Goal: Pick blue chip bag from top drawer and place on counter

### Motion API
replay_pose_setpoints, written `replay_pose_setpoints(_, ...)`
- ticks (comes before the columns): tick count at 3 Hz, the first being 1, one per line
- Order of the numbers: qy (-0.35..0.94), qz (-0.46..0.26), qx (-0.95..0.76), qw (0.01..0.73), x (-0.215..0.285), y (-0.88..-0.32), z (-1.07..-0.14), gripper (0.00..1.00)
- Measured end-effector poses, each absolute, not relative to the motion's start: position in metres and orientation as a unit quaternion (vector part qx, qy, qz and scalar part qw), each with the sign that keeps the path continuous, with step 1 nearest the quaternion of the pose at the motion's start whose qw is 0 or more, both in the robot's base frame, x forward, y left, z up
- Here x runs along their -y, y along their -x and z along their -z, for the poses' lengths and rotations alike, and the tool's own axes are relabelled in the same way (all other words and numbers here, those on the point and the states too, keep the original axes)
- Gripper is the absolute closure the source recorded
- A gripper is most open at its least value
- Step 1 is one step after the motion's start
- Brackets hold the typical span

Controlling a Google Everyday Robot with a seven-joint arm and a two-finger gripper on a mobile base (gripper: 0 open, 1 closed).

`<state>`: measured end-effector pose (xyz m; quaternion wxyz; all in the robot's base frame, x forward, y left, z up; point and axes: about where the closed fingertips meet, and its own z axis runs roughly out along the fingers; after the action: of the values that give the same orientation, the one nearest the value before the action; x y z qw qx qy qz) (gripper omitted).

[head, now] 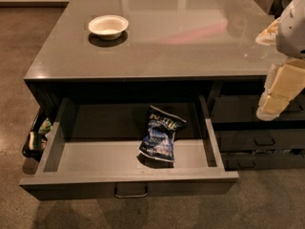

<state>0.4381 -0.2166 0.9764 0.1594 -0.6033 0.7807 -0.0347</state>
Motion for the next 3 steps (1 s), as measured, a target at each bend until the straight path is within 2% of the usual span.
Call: replay_pose_setpoints(3,0.598,0.024,-0.786,0.156,0.231,-0.417,-0.941,0.00)
